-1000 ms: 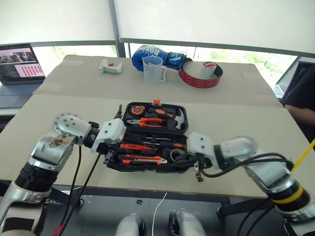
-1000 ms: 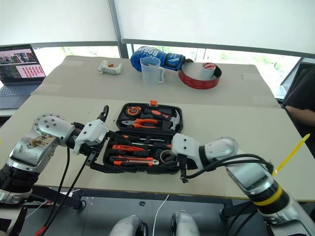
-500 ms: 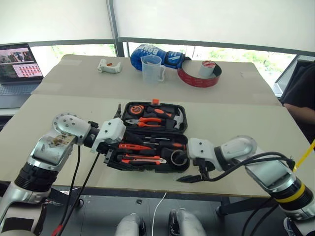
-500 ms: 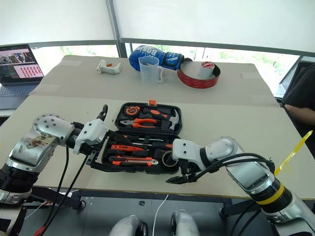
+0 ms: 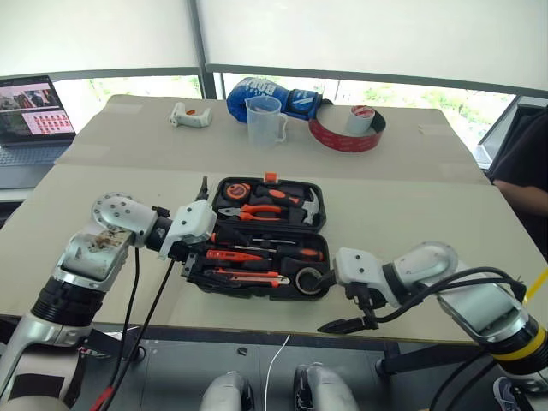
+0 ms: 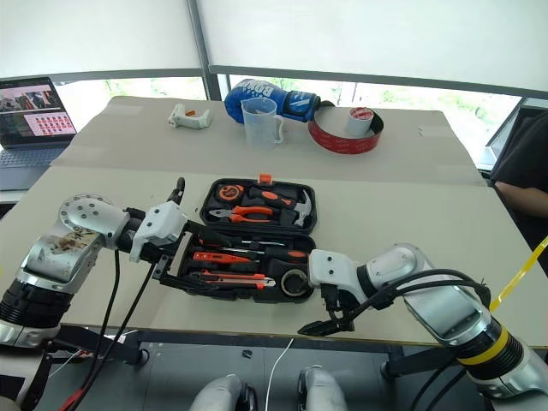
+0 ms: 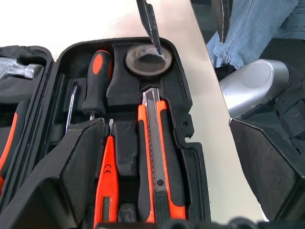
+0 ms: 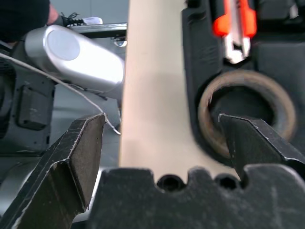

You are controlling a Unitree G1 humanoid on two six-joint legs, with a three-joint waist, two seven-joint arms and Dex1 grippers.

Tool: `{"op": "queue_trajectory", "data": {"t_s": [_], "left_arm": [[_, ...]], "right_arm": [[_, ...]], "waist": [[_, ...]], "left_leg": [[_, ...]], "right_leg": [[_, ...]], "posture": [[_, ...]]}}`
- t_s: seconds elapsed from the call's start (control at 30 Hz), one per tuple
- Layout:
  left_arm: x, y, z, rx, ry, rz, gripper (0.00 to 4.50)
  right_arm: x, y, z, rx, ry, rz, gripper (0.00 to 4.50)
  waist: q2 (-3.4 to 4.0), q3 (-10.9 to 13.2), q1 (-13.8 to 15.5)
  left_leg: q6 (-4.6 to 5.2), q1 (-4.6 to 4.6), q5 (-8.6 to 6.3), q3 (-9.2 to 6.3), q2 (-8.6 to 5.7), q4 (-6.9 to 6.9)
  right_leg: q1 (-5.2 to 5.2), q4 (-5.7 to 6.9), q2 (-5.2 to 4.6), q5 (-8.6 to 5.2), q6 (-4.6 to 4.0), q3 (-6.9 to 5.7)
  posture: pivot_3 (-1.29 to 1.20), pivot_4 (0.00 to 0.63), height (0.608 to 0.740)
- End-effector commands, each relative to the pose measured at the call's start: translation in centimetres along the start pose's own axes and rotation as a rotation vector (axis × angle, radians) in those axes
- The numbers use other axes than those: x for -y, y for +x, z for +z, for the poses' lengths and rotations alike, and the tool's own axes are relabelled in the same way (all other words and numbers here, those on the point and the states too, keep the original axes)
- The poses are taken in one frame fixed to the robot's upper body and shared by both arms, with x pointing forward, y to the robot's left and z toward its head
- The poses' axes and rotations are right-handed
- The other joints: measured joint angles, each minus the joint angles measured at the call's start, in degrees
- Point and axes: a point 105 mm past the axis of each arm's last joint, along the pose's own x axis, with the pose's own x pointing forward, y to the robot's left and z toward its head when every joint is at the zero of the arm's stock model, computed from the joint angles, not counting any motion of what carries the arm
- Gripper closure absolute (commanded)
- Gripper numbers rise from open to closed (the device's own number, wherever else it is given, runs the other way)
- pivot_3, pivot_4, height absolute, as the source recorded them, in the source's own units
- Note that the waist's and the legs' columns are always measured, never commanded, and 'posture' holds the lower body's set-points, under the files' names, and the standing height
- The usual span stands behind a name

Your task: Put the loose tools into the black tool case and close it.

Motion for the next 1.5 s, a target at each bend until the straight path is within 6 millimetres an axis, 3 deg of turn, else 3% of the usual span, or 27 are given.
{"op": "queue_trajectory", "data": {"t_s": [0.03, 0.17, 0.27, 0.3, 0.4, 0.47, 0.57, 0.6, 0.73, 0.87, 0.97, 1.1, 1.2, 1.3, 1.5], "left_arm": [[-0.2, -0.3, 0.8, -0.008, 0.053, 0.004, 0.00], [-0.6, -0.5, 0.3, -0.013, 0.024, 0.051, 0.00], [-1.7, -1.7, -0.9, -0.018, -0.053, 0.175, 0.00], [-2.3, -2.5, -1.5, -0.008, -0.097, 0.256, 0.00], [-3.7, -5.2, -3.4, 0.007, -0.205, 0.484, 0.58], [-4.1, -6.5, -4.8, -0.018, -0.241, 0.590, 1.42], [-4.2, -8.2, -7.4, -0.083, -0.293, 0.727, 2.41], [-4.0, -8.4, -8.1, -0.102, -0.310, 0.745, 3.05], [-3.0, -7.6, -10.6, -0.182, -0.336, 0.740, 4.25], [-3.3, -5.6, -11.7, -0.199, -0.339, 0.724, 4.40], [-3.7, -3.3, -10.3, -0.121, -0.309, 0.657, 4.40], [-3.5, -0.9, -7.9, -0.002, -0.278, 0.542, 4.40], [-2.9, 0.0, -7.2, 0.021, -0.273, 0.472, 4.40], [-1.4, 0.7, -7.0, -0.002, -0.265, 0.366, 4.40], [0.2, 0.8, -7.5, -0.027, -0.283, 0.314, 4.40]], "right_arm": [[0.3, -0.9, 1.2, 0.050, -0.064, -0.043, 0.08], [1.6, -2.5, 3.1, 0.168, -0.069, -0.154, 0.08], [2.8, -4.3, 3.3, 0.240, 0.002, -0.259, 0.08], [3.2, -5.1, 3.0, 0.266, 0.049, -0.297, 0.32], [4.4, -6.8, 1.2, 0.266, 0.133, -0.424, 0.90], [5.2, -7.3, 0.1, 0.251, 0.153, -0.491, 1.74], [6.4, -7.6, -1.2, 0.228, 0.158, -0.559, 2.66], [6.7, -7.5, -1.6, 0.219, 0.157, -0.570, 3.27], [7.7, -6.2, -2.8, 0.156, 0.097, -0.583, 4.38], [9.6, -4.8, -3.8, 0.086, 0.028, -0.633, 4.47], [9.9, -3.6, -3.3, 0.091, -0.011, -0.598, 4.47], [8.1, -2.1, -1.6, 0.131, -0.094, -0.459, 4.47], [6.5, -1.9, -0.9, 0.157, -0.117, -0.382, 4.47], [5.3, -2.2, -1.1, 0.133, -0.125, -0.357, 4.47], [4.2, -2.5, -1.9, 0.115, -0.100, -0.374, 4.47]], "waist": [[0.00, 0.0, 0.0], [0.00, 0.0, 0.0], [0.00, 0.0, 0.1], [0.00, 0.0, 0.1], [0.00, 0.0, 0.1], [0.00, 0.0, 0.0], [0.00, 0.0, -0.1], [0.00, 0.0, -0.1], [0.00, 0.0, -0.2], [0.00, 0.0, -0.2], [0.00, 0.0, 0.0], [0.00, 0.0, 0.0], [0.01, 0.0, 0.1], [0.01, 0.0, 0.1], [0.01, 0.0, 0.0]], "left_leg": [[-0.01, 0.00, 0.01, 0.00, 0.00, 0.00], [-0.01, -0.02, 0.01, 0.00, 0.01, 0.00], [-0.01, -0.01, 0.01, -0.01, 0.00, 0.00], [-0.01, 0.00, 0.01, 0.00, 0.00, 0.00], [-0.01, -0.02, 0.01, -0.02, 0.01, -0.02], [0.00, -0.02, 0.01, -0.01, 0.01, -0.01], [-0.01, 0.02, 0.01, 0.01, 0.01, -0.02], [-0.01, 0.06, 0.01, 0.01, 0.02, -0.02], [-0.02, 0.07, 0.01, 0.05, 0.04, -0.04], [-0.04, 0.10, 0.02, 0.13, 0.03, -0.04], [-0.04, 0.04, 0.02, 0.17, 0.02, -0.03], [-0.04, -0.04, 0.02, 0.18, 0.01, -0.03], [-0.04, -0.13, 0.02, 0.18, 0.02, -0.03], [-0.04, -0.24, 0.02, 0.15, 0.03, -0.04], [-0.05, -0.16, 0.02, 0.16, 0.06, -0.03]], "right_leg": [[0.00, 0.00, 0.00, 0.00, 0.00, 0.00], [-0.01, 0.00, 0.02, 0.00, 0.00, -0.01], [0.00, 0.00, 0.02, 0.00, 0.00, -0.01], [0.00, 0.01, 0.02, 0.00, 0.00, 0.00], [0.00, -0.02, 0.00, 0.01, -0.01, -0.01], [0.00, -0.01, -0.01, 0.01, -0.01, -0.01], [0.00, 0.01, -0.05, 0.01, 0.00, 0.03], [0.01, 0.02, -0.04, 0.01, 0.00, 0.03], [0.00, 0.02, -0.04, 0.01, -0.01, 0.04], [-0.01, 0.05, -0.04, 0.01, -0.01, 0.03], [-0.03, 0.06, -0.04, 0.02, -0.01, 0.02], [-0.07, 0.07, -0.03, 0.11, -0.18, -0.02], [-0.09, 0.04, -0.06, 0.11, -0.18, -0.13], [-0.13, -0.01, -0.07, 0.09, -0.16, -0.20], [-0.12, 0.01, -0.08, 0.02, -0.03, -0.14]], "posture": [[0.00, 0.150, 0.714], [0.00, 0.150, 0.714], [0.00, 0.150, 0.714], [0.00, 0.150, 0.714], [0.00, 0.150, 0.714], [0.00, 0.150, 0.714], [0.00, 0.150, 0.714], [0.00, 0.150, 0.714], [0.00, 0.150, 0.714], [0.00, 0.150, 0.714], [0.00, 0.150, 0.714], [0.00, 0.150, 0.714], [0.00, 0.150, 0.714], [0.00, 0.150, 0.714], [0.00, 0.150, 0.714]]}}
